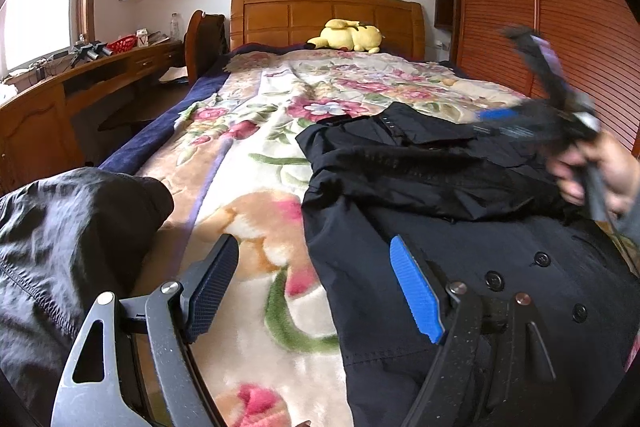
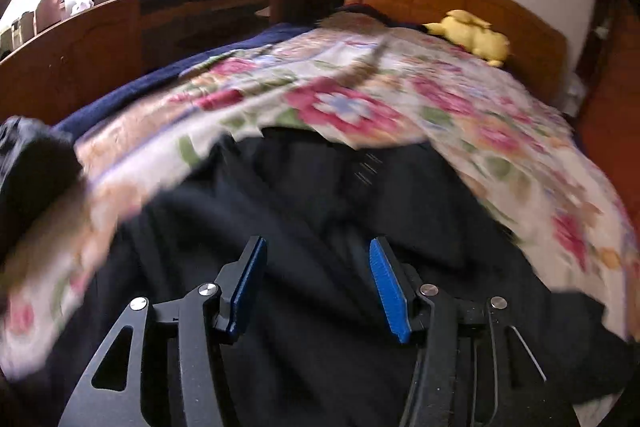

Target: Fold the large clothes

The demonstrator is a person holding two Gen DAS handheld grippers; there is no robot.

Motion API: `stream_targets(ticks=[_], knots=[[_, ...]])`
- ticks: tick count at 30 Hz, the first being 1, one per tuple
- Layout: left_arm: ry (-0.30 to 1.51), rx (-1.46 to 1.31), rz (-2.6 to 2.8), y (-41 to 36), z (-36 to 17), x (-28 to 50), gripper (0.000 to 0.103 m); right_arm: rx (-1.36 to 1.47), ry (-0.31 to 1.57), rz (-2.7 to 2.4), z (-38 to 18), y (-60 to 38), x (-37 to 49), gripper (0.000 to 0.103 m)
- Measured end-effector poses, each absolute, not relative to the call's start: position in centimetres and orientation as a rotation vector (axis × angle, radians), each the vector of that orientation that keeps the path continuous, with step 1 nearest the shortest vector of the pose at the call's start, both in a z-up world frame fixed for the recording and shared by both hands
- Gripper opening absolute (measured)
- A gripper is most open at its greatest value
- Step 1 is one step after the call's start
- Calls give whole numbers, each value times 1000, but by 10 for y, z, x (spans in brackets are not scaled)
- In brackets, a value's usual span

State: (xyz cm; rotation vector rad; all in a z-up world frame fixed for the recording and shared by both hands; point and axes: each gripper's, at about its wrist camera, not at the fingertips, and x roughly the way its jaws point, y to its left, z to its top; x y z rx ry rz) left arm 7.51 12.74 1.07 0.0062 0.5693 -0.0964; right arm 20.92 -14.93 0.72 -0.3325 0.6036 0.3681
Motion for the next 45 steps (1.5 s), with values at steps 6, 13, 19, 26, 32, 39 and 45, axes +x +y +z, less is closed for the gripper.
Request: stream_targets(ticks=[6,13,19,26,32,39,45], knots=[[564,-2,-109,123,15,75,79,-255,637,184,-7,-255,155,56],[542,8,-129,105,24,67,79,-169,768,83,-47,-301,147,56],[506,24,-159,86,36,58,79,-170,831,117,-65,-304,133,56],[509,60,-197,59,37,56,79,-120,836,129,-68,-322,133,56],[505,75,-192,53,39,53,79,-110,806,117,-72,-323,124,55],[430,53,-196,57,66,34,79,-170,669,121,-53,-319,104,6],[368,2,-232,53,86,22,79,-138,576,99,-28,-329,86,5]])
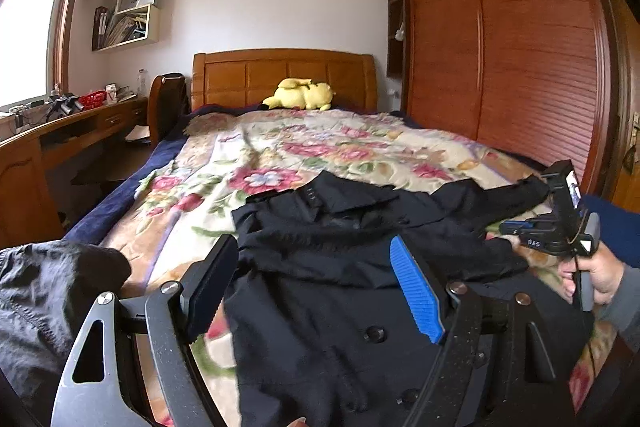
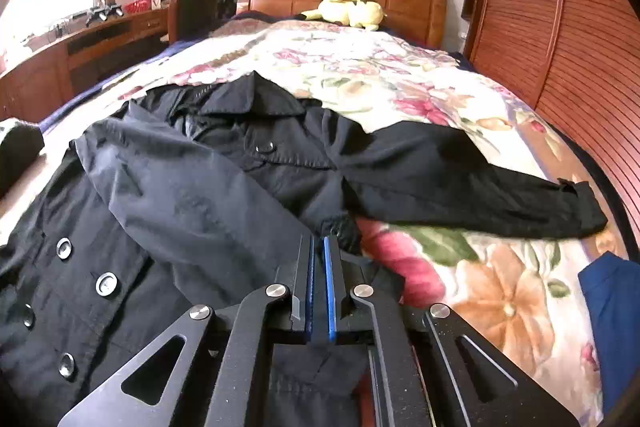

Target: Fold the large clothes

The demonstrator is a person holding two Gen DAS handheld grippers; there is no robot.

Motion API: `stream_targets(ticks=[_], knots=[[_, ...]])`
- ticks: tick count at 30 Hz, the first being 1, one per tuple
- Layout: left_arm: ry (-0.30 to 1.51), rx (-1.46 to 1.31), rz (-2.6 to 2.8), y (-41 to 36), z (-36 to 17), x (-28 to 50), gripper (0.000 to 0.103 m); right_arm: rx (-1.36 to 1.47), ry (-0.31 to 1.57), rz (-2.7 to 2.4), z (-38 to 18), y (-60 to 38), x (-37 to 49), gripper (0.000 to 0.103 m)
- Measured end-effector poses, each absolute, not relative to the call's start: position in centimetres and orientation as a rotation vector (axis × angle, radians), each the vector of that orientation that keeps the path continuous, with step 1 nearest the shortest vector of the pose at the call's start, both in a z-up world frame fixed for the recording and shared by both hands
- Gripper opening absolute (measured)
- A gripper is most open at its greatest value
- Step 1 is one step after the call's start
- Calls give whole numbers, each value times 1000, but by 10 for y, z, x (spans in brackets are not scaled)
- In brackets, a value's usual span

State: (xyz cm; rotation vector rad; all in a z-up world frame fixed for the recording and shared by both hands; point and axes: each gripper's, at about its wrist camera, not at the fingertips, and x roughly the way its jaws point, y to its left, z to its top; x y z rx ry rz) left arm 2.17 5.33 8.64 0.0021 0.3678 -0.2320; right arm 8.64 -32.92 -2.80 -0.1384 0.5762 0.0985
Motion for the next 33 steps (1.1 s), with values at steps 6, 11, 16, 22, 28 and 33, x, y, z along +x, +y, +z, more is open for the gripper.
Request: stream_targets(ticks=[6,11,16,22,28,33], knots=[[424,37,-259,22,65,41,79,-71,579,59,-24,-365,80,44],[438,50,-280,-2,56,46,79,-5,605,5,-31,-414,93,59],[438,64,-288,-24,46,49,79,37,649,-84,-45,-465,122,59],[474,81,-270,-33,25,61,79,137,679,-159,-57,-512,154,59],[515,78,-248,-33,9,71,79,205,705,-205,-64,-534,183,59],[539,87,-251,-36,1,73,79,276,724,-241,-71,-548,195,59]])
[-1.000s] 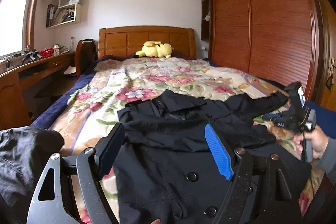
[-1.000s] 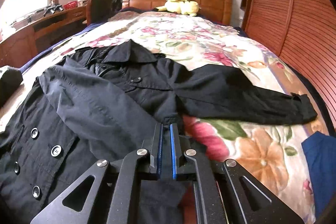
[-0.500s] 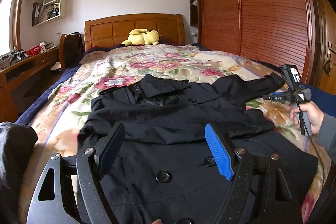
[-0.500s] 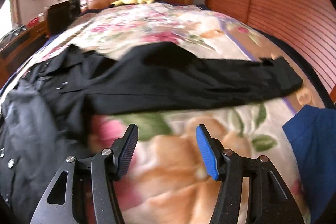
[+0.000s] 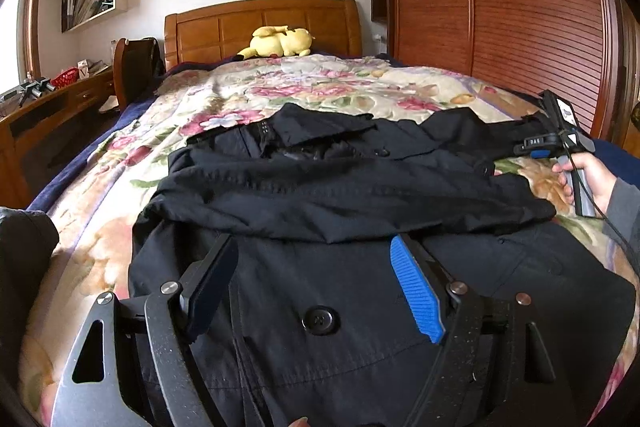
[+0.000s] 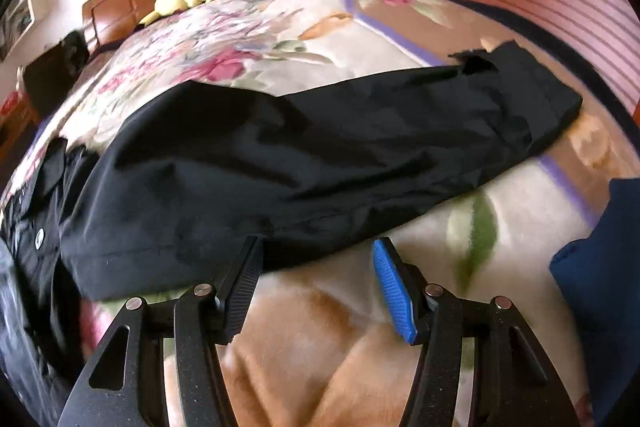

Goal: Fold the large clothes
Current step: 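Fold the sleeve with the right tool across the coat front toward the left tool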

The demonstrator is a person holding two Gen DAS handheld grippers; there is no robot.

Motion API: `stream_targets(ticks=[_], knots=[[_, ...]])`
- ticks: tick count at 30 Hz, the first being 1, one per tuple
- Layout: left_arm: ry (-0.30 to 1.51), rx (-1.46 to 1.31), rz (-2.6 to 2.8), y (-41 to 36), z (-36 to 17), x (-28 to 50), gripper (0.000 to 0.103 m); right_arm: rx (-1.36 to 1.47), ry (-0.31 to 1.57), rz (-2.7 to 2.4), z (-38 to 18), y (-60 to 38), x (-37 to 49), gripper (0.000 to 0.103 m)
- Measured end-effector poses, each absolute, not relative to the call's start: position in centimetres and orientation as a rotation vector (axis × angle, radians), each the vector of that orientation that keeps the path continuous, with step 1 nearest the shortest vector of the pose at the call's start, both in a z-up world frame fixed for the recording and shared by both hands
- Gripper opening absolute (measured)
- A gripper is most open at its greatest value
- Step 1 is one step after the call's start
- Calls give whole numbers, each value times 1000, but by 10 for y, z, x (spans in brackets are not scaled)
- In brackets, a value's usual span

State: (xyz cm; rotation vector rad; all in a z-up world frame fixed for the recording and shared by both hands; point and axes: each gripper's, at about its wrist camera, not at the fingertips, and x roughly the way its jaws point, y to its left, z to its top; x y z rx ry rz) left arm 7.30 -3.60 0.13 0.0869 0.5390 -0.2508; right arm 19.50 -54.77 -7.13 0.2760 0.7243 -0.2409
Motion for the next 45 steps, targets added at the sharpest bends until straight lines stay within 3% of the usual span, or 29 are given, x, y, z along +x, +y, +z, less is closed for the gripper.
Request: stream_targets(ticks=[10,12,13,14,17,33,45], knots=[[540,85,-244,-36,0,75,79,321,741,-291,-74,-558,217,59],[540,83,-241,-35,0,75,79,294,746,-300,-73,-555,219,55],[539,82,-240,-34,0,76,79,279,744,-304,-72,-553,219,43],[538,82,-240,-34,1,75,79,260,740,-303,-71,-551,221,19],[533,84,-239,-33,2,75,79,188,711,-308,-63,-543,223,5],[479,51,-222,-4,27,61,79,-35,379,20,64,-409,103,2],[467,6,-198,36,36,54,79,-146,562,251,-8,-298,45,2]])
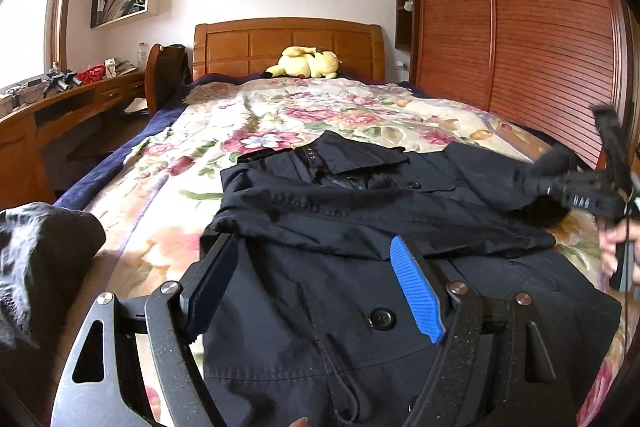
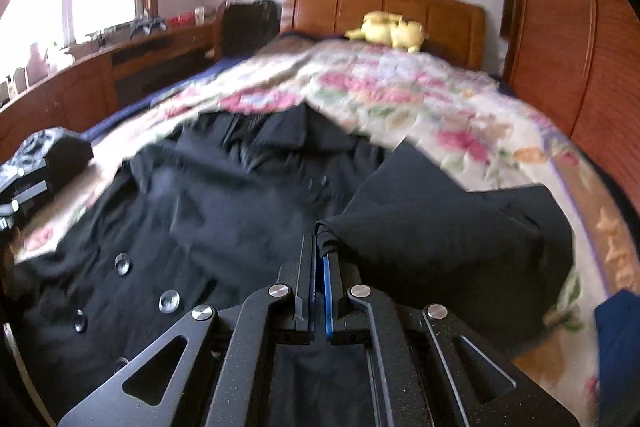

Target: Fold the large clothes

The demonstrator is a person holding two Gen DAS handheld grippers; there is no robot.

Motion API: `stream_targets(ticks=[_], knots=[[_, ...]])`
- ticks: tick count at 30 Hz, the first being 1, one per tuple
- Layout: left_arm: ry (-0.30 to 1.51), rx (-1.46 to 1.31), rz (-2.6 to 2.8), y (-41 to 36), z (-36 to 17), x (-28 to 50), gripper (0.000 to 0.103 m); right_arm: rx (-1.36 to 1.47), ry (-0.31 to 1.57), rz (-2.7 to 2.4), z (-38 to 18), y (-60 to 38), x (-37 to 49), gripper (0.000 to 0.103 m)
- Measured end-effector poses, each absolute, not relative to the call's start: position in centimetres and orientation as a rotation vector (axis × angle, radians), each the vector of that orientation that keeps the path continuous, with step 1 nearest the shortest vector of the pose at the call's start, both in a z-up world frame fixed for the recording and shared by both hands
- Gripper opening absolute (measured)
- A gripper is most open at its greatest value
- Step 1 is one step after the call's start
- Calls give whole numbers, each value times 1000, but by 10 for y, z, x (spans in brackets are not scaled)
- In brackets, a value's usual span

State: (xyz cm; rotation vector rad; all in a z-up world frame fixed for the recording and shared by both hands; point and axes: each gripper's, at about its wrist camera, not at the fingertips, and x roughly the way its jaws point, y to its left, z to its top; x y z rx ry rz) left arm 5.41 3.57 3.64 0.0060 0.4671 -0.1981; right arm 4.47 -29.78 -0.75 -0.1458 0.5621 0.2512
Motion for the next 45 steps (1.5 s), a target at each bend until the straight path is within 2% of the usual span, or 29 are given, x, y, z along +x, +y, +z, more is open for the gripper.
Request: stream_targets(ticks=[6,13,16,19,20,26,36,38,39,45], knots=[[462,4,-180,45,36,51,79,-118,599,226,-4,-288,48,2],[467,9,-172,49,30,51,79,-127,668,214,-27,-279,61,4],[464,25,-176,48,28,47,79,-121,678,225,-34,-277,53,13],[461,35,-180,46,28,45,79,-125,669,218,-34,-278,41,36],[457,37,-182,45,29,44,79,-121,659,226,-32,-280,36,39],[444,47,-186,41,29,36,79,-97,570,202,-17,-299,3,49],[454,35,-180,30,22,27,79,-38,548,98,-29,-357,-10,53],[455,37,-188,26,20,23,79,0,548,101,-31,-369,-3,69],[455,39,-190,24,18,22,79,2,545,91,-31,-373,-2,73],[478,64,-194,10,8,17,79,34,579,67,-41,-390,15,75]])
